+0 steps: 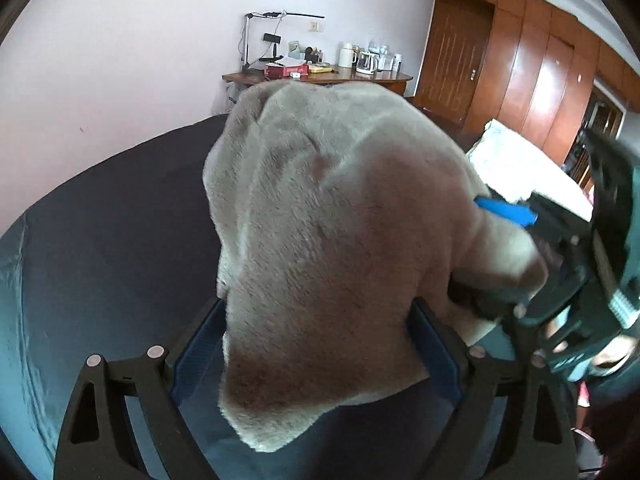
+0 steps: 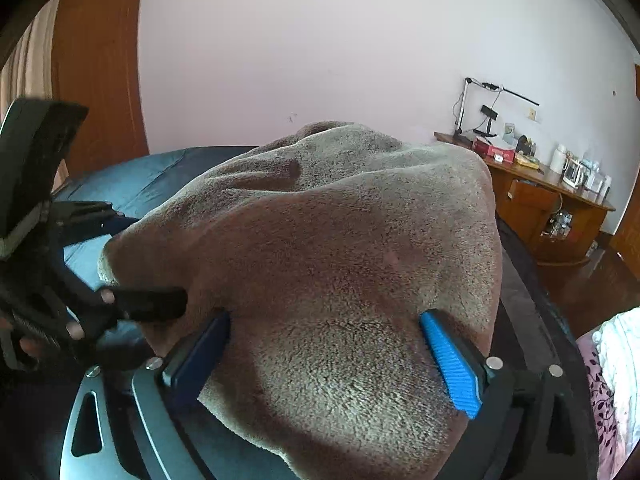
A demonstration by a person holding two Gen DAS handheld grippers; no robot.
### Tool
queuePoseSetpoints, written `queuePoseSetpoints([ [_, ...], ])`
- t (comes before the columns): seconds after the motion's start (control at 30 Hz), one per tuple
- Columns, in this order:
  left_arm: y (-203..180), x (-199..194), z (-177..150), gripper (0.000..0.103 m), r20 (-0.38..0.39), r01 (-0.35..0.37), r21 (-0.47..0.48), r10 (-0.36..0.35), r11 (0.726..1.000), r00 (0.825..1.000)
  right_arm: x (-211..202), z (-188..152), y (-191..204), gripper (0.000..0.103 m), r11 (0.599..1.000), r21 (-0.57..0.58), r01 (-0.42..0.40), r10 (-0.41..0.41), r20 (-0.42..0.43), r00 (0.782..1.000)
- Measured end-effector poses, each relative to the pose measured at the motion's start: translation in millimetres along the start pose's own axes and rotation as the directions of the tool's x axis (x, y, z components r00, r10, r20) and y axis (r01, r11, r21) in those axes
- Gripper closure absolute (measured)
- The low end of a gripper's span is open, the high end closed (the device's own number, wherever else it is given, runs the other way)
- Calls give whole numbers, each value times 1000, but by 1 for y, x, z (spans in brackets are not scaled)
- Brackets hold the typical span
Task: Fold clothes
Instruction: 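Lower the sweatshirt onto the bed and open both grippers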
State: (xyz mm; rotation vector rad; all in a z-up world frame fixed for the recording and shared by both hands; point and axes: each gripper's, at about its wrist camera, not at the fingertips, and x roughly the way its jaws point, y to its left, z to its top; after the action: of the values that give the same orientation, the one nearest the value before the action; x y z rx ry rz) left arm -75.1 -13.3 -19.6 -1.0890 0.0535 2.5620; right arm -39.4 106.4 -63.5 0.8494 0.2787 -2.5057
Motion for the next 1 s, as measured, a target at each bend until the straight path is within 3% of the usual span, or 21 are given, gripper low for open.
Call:
queuePoseSetpoints([
  [0.1,8,-11,20,10,33,50,-23,-50,998,998,0,-1,0,1,1000,11,-5,5,14,1000],
  [0.23,18,-18,58,10,75,175,-83,-169,981,983,-1,-2,0,1,1000,11,-6,6,22,1000],
  [0.37,17,2,92,10,64,46,-75,-42,996,997,-2,-2,-3,1,1000,19,-17,17,26,1000],
  [0.47,18,26,112,10,30,-64,-69,67,996,997,-3,-1,-4,1,999,22,-23,22,28,999],
  [0.67,39,92,118,10,-115,-136,-115,123,984,986,-4,-2,-5,1,999,27,-29,28,32,999],
  [0.77,56,114,115,10,-163,-132,-170,104,977,981,-4,-2,-5,1,999,27,-33,32,34,999],
  [1.0,54,123,111,9,-150,-194,-115,176,974,973,-2,0,-2,1,1000,13,-22,22,30,999],
])
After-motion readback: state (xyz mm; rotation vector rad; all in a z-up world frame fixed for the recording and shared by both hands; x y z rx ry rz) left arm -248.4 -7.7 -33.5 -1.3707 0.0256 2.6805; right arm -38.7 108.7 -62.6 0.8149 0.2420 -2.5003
